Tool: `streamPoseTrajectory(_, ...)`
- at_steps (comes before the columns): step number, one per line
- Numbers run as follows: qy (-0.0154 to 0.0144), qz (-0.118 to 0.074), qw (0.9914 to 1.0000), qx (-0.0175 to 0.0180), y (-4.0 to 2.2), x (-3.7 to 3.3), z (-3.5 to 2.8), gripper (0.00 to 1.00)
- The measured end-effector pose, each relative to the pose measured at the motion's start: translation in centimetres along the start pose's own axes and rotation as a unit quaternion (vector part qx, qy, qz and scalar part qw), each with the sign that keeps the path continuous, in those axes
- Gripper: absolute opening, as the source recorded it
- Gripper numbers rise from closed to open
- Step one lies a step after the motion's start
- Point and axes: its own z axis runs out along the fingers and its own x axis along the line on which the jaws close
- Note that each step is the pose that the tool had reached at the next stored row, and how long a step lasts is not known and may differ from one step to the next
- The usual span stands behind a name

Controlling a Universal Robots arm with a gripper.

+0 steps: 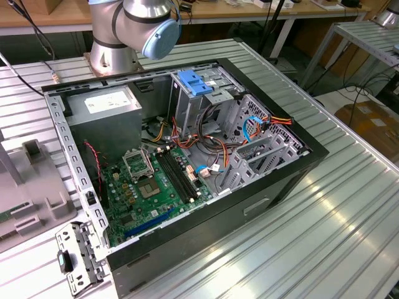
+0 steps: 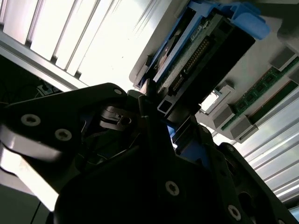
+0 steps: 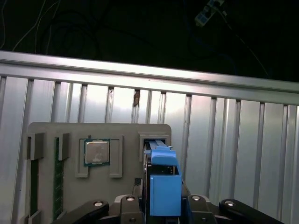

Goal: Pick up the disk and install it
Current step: 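Pick up the disk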

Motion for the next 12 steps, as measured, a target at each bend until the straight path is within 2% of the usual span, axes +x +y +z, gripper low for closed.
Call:
streamPoseTrajectory(7, -0.0001, 0.003, 1.00000, 0.0001, 0.00, 0.00, 0.01, 0.37)
streamPoseTrajectory(10, -0.0013, 0.030, 0.99955, 0.0013, 0.00, 0.00, 0.02, 0.37)
streamPoseTrajectory(12, -0.0022, 0.050, 0.99876, 0.0021, 0.00, 0.00, 0.02, 0.37)
